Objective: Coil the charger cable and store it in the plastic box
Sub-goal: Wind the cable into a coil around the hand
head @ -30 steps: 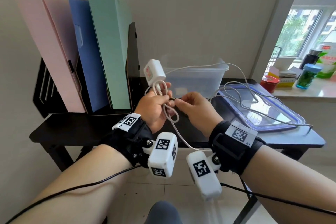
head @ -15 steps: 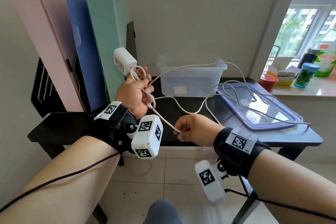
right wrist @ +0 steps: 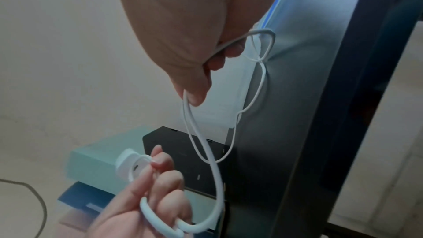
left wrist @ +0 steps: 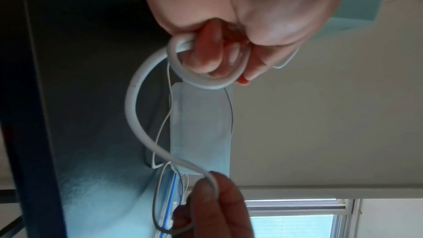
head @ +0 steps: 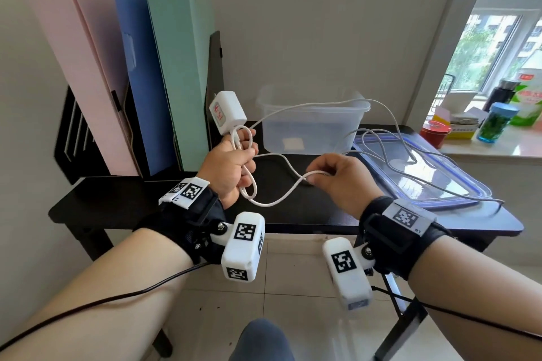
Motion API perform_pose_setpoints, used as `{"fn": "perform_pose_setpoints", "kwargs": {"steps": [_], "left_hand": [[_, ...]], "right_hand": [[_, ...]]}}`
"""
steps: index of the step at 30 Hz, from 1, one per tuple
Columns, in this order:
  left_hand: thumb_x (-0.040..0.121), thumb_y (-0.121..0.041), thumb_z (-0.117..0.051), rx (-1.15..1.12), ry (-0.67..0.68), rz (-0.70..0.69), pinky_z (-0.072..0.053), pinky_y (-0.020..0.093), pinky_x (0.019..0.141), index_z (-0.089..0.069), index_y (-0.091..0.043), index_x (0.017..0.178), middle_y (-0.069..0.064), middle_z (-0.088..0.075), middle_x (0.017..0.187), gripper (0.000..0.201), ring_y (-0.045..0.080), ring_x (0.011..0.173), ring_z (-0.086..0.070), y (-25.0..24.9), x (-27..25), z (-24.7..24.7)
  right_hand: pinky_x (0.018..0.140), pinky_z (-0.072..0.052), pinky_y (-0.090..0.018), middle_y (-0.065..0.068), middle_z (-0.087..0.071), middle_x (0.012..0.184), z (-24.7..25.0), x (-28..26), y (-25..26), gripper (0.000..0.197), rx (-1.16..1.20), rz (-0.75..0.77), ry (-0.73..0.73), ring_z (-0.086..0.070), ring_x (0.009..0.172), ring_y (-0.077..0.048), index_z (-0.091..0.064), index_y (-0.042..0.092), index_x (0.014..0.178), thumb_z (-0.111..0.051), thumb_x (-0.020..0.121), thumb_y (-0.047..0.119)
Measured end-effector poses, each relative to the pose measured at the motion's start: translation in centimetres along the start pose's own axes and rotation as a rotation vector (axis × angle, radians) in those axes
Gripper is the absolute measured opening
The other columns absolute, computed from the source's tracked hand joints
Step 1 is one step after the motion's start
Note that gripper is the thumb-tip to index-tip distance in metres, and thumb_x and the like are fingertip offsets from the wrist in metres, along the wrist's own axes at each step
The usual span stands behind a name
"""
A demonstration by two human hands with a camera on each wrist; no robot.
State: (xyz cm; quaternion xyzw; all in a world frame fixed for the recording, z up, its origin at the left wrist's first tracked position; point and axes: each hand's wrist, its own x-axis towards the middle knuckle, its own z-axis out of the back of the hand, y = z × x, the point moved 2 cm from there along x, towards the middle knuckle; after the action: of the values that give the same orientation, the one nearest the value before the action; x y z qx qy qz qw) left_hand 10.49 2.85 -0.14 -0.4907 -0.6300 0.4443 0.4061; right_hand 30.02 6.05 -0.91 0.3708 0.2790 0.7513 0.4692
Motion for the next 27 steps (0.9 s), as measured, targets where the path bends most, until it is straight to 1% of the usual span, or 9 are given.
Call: {"fn": "perform_pose_setpoints", "kwargs": {"steps": [2, 4, 7, 9, 15, 18, 20, 23, 27], "left_hand": [[0.092, 0.004, -0.036, 0.028, 0.025, 0.008, -0.018, 0.014, 0.035, -0.051, -0.022, 0.1, -0.004, -0.043, 0.073, 0.031, 0.0, 0.039, -0.032, 0.4, -0.3, -0.4], [0.094, 0.002, -0.038, 0.045, 0.053, 0.015, -0.018, 0.014, 0.035, -0.052, -0.023, 0.1, -0.004, -0.04, 0.071, 0.029, 0.0, 0.04, -0.031, 0.9, -0.6, -0.9], [0.095, -0.004, -0.044, 0.099, 0.103, 0.031, -0.023, 0.013, 0.036, -0.054, -0.025, 0.102, -0.006, -0.038, 0.068, 0.025, 0.001, 0.042, -0.033, 1.7, -1.1, -1.7], [0.094, -0.006, -0.045, 0.146, 0.138, 0.03, -0.024, 0.014, 0.037, -0.055, -0.027, 0.103, -0.007, -0.039, 0.068, 0.024, 0.001, 0.044, -0.034, 2.1, -1.4, -2.3], [0.092, -0.005, -0.05, 0.122, 0.25, 0.025, -0.022, 0.014, 0.037, -0.052, -0.026, 0.104, -0.005, -0.04, 0.066, 0.024, 0.0, 0.04, -0.031, 2.6, -2.0, -4.1], [0.09, -0.006, -0.053, 0.128, 0.218, 0.028, -0.025, 0.014, 0.036, -0.053, -0.022, 0.102, -0.003, -0.041, 0.066, 0.02, 0.0, 0.038, -0.032, 2.9, -1.8, -4.3], [0.09, -0.009, -0.054, 0.109, 0.172, 0.051, -0.023, 0.014, 0.035, -0.055, -0.018, 0.091, -0.006, -0.04, 0.057, 0.009, 0.0, 0.036, -0.03, 3.1, -1.6, -4.3], [0.094, -0.017, -0.051, 0.072, 0.082, 0.097, -0.021, 0.016, 0.035, -0.051, -0.018, 0.074, -0.005, -0.035, 0.052, 0.02, 0.003, 0.037, -0.027, 3.3, -1.4, -4.2], [0.095, -0.023, -0.049, 0.142, -0.001, 0.082, -0.031, 0.018, 0.044, -0.05, -0.016, 0.074, 0.001, -0.044, 0.064, 0.022, 0.011, 0.056, -0.038, 3.7, -1.3, -3.8]], "right_hand": [[0.073, -0.049, -0.023, 0.005, -0.066, 0.072, 0.0, 0.2, 0.5, 0.021, 0.105, -0.012, 0.017, -0.058, 0.069, -0.01, -0.064, 0.03, 0.067, -0.069, 0.078, 0.013], [0.076, -0.049, -0.027, 0.005, -0.065, 0.072, 0.1, 0.3, 1.1, 0.022, 0.201, -0.03, 0.022, -0.057, 0.071, -0.011, -0.066, 0.03, 0.067, -0.067, 0.079, 0.011], [0.06, -0.043, -0.019, 0.007, -0.059, 0.063, 0.0, 0.7, 2.1, 0.019, 0.294, -0.088, -0.019, -0.05, 0.057, -0.006, -0.066, 0.026, 0.071, -0.064, 0.08, 0.009], [0.052, -0.039, -0.02, 0.006, -0.055, 0.061, -0.3, 1.0, 2.6, 0.015, 0.383, -0.145, -0.058, -0.044, 0.051, -0.006, -0.065, 0.021, 0.076, -0.063, 0.08, 0.007], [0.054, -0.039, -0.028, -0.006, -0.053, 0.065, -1.6, 1.0, 3.9, 0.019, 0.659, -0.215, -0.018, -0.046, 0.055, -0.015, -0.053, 0.013, 0.07, -0.055, 0.081, -0.002], [0.056, -0.044, -0.026, -0.007, -0.055, 0.065, -1.6, 0.8, 4.1, 0.02, 0.768, -0.223, 0.007, -0.05, 0.053, -0.012, -0.052, 0.01, 0.071, -0.05, 0.084, -0.005], [0.057, -0.046, -0.025, -0.009, -0.057, 0.067, -1.7, 0.8, 4.1, 0.021, 0.805, -0.22, 0.019, -0.053, 0.056, -0.014, -0.053, 0.009, 0.072, -0.048, 0.085, -0.007], [0.06, -0.046, -0.025, -0.007, -0.059, 0.07, -1.9, 0.9, 3.9, 0.018, 0.703, -0.2, 0.002, -0.052, 0.061, -0.015, -0.057, 0.011, 0.072, -0.054, 0.084, -0.002], [0.063, -0.049, -0.03, 0.003, -0.063, 0.071, -1.3, 1.0, 3.2, 0.011, 0.267, -0.103, -0.074, -0.054, 0.062, -0.013, -0.065, 0.027, 0.072, -0.063, 0.081, 0.02]]}}
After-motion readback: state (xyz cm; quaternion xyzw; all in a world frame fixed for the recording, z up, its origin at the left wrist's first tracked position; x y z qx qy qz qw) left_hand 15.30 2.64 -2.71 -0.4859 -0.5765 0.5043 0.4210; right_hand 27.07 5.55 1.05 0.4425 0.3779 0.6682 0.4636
